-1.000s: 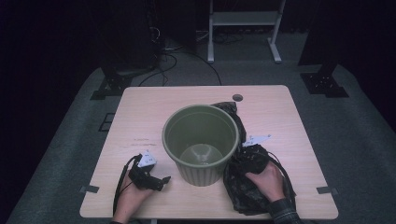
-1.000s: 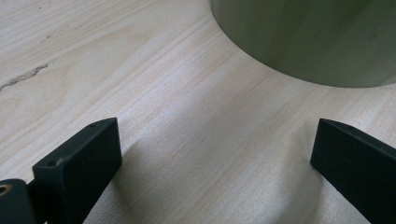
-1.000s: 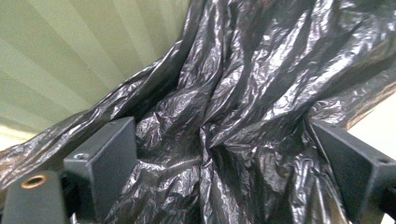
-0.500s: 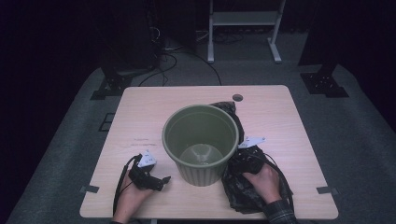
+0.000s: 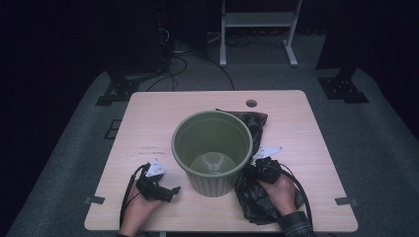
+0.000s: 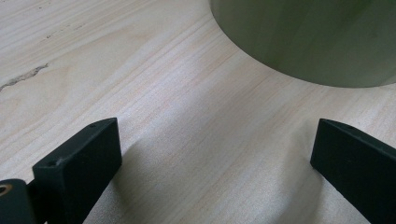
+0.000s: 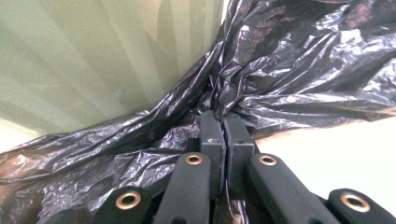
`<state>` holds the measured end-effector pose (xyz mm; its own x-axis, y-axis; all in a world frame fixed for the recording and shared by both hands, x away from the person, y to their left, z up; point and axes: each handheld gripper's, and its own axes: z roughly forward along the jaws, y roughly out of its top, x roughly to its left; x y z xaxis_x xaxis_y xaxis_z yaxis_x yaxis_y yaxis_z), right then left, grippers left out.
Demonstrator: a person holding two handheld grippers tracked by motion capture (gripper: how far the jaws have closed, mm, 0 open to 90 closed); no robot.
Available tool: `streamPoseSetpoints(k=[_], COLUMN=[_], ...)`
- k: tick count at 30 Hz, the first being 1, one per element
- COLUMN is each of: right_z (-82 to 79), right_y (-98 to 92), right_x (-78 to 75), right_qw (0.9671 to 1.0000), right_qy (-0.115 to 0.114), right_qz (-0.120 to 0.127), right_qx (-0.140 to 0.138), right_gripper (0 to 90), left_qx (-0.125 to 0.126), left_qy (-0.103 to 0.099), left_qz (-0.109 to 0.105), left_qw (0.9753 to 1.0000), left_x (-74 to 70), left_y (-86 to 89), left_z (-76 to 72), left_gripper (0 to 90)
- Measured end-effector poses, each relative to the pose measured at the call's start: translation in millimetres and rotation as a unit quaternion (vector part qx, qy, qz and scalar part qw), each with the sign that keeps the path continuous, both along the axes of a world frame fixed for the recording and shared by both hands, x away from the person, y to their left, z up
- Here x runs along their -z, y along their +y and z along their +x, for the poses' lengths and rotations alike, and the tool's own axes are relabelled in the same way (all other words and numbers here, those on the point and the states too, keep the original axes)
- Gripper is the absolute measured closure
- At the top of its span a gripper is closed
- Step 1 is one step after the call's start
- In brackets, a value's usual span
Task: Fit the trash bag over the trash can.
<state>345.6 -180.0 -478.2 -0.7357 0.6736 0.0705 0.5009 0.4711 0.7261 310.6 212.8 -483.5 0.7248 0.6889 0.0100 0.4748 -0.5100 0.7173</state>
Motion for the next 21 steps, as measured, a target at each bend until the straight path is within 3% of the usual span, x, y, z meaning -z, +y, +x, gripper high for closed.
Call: streamPoseSetpoints(k=[8,11,21], right_z=[-5.7,-9.7,-20.9], right_y=[-7.7,-13.0,-22.9], right_x=[-5.5,-16.8,-37.6], right_qw=[0.9997,0.9989,0.9969], right_qy=[0.004,0.003,-0.001], right_qz=[0.016,0.033,0.043], right_qx=[-0.02,-0.033,-0.065], right_gripper=[88.9,88.9,88.9], left_qx=[0.0,0.0,0.0], left_qy=[0.0,0.0,0.0], left_qz=[0.0,0.0,0.0], left_qw=[1.0,1.0,1.0], left_x=[0.0,0.0,0.0], left_y=[0.0,0.0,0.0], left_z=[0.0,0.0,0.0], left_gripper=[0.5,0.5,0.5])
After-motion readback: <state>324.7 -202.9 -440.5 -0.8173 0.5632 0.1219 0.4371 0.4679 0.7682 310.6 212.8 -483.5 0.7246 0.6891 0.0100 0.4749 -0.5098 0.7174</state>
